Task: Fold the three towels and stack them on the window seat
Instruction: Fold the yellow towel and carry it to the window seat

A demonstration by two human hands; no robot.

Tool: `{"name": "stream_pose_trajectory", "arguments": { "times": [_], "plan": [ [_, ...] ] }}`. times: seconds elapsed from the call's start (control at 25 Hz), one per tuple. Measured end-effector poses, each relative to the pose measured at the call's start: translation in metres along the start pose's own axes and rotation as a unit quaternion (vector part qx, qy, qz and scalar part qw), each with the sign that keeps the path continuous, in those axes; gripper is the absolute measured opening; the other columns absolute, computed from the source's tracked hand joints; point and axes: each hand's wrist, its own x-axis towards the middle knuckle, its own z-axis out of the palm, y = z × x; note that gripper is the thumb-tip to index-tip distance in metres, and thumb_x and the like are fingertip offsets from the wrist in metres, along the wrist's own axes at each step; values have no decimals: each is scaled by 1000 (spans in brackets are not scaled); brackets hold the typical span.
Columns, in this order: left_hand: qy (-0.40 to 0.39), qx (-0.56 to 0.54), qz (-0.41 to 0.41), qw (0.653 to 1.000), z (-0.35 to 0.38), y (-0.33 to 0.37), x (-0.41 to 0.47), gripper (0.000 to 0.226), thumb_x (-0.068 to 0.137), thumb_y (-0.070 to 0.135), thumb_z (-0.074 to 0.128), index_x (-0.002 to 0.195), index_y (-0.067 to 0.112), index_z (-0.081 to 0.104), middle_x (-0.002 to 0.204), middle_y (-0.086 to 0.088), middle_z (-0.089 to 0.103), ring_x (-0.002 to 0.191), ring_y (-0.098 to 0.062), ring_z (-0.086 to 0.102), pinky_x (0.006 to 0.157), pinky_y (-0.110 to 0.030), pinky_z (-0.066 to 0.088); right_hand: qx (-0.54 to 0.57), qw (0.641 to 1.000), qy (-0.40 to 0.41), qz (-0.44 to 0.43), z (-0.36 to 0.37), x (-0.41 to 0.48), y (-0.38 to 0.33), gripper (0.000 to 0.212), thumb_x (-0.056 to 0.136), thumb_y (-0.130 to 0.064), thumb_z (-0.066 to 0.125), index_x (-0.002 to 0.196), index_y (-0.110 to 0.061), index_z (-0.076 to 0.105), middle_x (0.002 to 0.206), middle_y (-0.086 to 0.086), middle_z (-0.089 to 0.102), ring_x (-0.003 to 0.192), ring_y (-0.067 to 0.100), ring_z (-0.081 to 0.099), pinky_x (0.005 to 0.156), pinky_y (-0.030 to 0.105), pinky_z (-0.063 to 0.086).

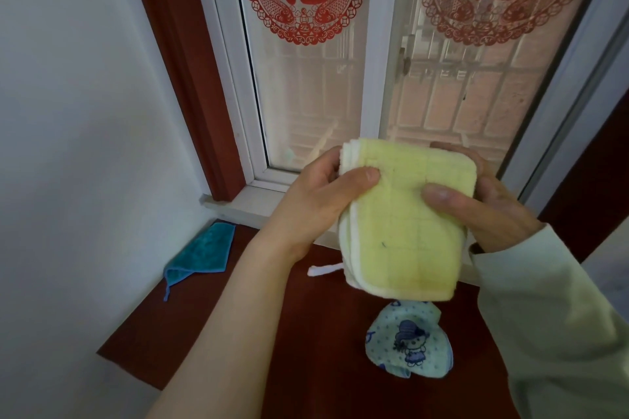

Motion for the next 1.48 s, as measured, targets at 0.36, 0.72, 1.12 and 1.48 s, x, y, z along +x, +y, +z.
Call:
{"name": "stream_pose_trajectory", "arguments": {
  "times": [0.36,0.72,1.12,1.48],
  "plan": [
    [43,-90,-9,995,-9,-4,2,39,97,35,65,132,18,60,127,-9,71,116,-28,70,99,-52,55,47,999,-3,12,25,1,-3,76,78,-7,75,130,-46,37,106,-16,65,81,-10,69,58,13,54],
    [-30,-35,15,999,-19,-22,-15,86,76,19,83,149,27,39,129,1,70,116,-17,70,96,-40,58,72,997,9,40,35,0,-3,77,58,-30,76,122,-54,40,120,-9,61,110,14,62,69,18,57],
    [-117,-135,95,979,17,-11,-12,90,85,15,68,153,50,21,131,24,64,123,-12,65,89,-34,59,43,990,133,-23,18,-46,-26,93,72,-27,76,144,-55,24,113,-24,59,90,-5,69,68,15,55],
    [-387,-198,104,895,129,0,-39,89,84,17,74,152,51,28,149,8,54,128,-22,63,92,-44,58,28,907,413,-73,-6,-204,-54,87,77,-6,71,144,-44,32,105,-31,67,96,-6,68,71,19,57]
  ]
}}
